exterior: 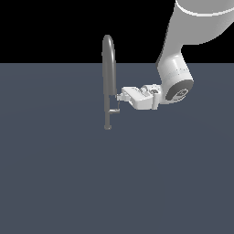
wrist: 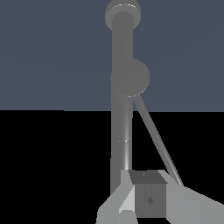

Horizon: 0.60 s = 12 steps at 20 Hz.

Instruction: Turn on the faucet by rotating a designated handle.

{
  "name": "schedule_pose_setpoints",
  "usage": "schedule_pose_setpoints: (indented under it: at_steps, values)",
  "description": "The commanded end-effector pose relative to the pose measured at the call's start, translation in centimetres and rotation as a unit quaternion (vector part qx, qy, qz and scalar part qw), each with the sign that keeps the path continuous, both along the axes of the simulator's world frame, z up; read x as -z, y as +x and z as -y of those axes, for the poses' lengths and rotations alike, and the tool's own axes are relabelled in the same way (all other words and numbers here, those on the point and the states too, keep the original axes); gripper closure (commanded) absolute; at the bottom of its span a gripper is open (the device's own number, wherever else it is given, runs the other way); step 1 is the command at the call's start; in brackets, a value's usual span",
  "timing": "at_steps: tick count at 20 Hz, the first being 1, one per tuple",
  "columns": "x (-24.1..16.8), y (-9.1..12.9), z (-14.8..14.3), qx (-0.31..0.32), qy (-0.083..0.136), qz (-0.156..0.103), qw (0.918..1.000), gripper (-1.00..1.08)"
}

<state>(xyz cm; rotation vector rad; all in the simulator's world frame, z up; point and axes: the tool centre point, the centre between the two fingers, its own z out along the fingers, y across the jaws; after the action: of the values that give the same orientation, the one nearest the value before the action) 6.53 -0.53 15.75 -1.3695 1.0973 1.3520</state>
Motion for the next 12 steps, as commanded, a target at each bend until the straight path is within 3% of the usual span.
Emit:
schedule_pose_setpoints:
  at_steps: [1,4,12]
  values:
    - [0.3,-0.9,0.2,-0.002,0.001,-0.004,1.0,1.08]
    - [0.0,-0.6,0.1,-0.001,0.0,0.0,1.0,1.08]
    - [1.7,-3.1,0.7,-0.002,0.001,-0.003,1.0,1.08]
